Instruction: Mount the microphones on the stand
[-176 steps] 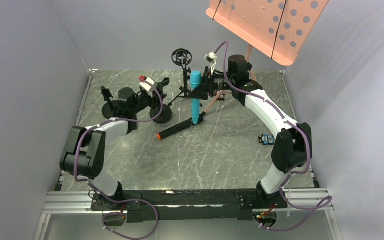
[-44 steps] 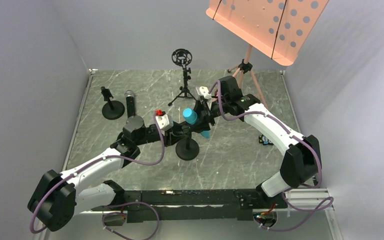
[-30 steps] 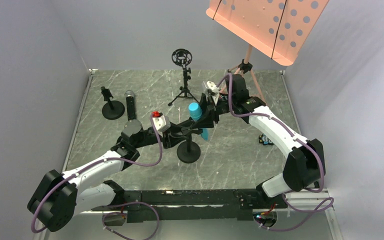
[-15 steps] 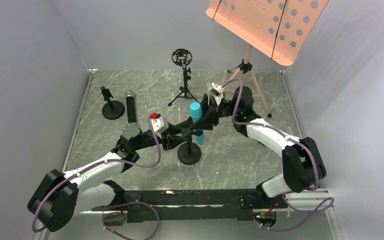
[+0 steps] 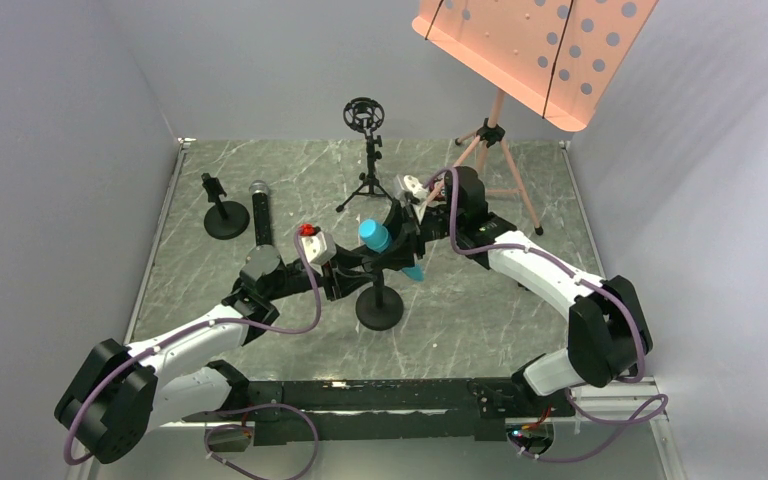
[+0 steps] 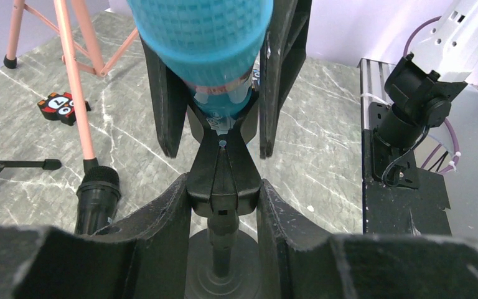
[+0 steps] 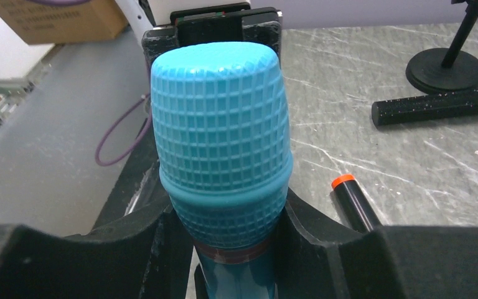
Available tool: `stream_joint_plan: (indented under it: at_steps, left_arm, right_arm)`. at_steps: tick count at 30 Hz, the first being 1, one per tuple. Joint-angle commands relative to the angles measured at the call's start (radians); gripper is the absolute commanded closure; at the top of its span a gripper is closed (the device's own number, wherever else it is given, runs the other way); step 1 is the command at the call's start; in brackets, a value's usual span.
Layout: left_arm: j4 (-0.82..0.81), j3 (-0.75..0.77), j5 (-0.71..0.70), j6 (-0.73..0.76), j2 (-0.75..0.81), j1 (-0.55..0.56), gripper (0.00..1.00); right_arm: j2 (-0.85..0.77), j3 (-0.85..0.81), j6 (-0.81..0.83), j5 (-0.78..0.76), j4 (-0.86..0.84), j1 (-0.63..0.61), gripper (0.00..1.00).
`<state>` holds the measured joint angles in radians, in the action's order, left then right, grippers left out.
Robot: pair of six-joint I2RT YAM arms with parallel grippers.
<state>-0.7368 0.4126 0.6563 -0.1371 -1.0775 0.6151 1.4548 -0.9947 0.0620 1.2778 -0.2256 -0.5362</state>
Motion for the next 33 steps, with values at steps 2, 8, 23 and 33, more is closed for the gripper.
stream_joint_plan:
  at_steps: [2, 8, 23, 33]
  left_arm:
    - [-0.038, -0.002, -0.014, -0.027, 0.005, -0.002, 0.88]
    - [-0.063, -0.020, -0.024, -0.043, 0.011, -0.002, 0.87]
    - [-0.230, -0.073, -0.054, -0.131, -0.011, -0.002, 0.88]
    - [-0.275, -0.069, -0.031, -0.159, -0.043, -0.002, 0.88]
  right_arm:
    - [-0.013, -0.039, 0.169, 0.006, 0.183, -0.028, 0.85]
    - [-0.029, -0.024, 0.086, 0.049, 0.113, -0.015, 0.85]
    - [0.013, 0.198, -0.725, 0.024, -0.884, 0.056, 0.84]
    - [0.111, 0.181, -0.789, -0.001, -1.043, 0.013, 0.84]
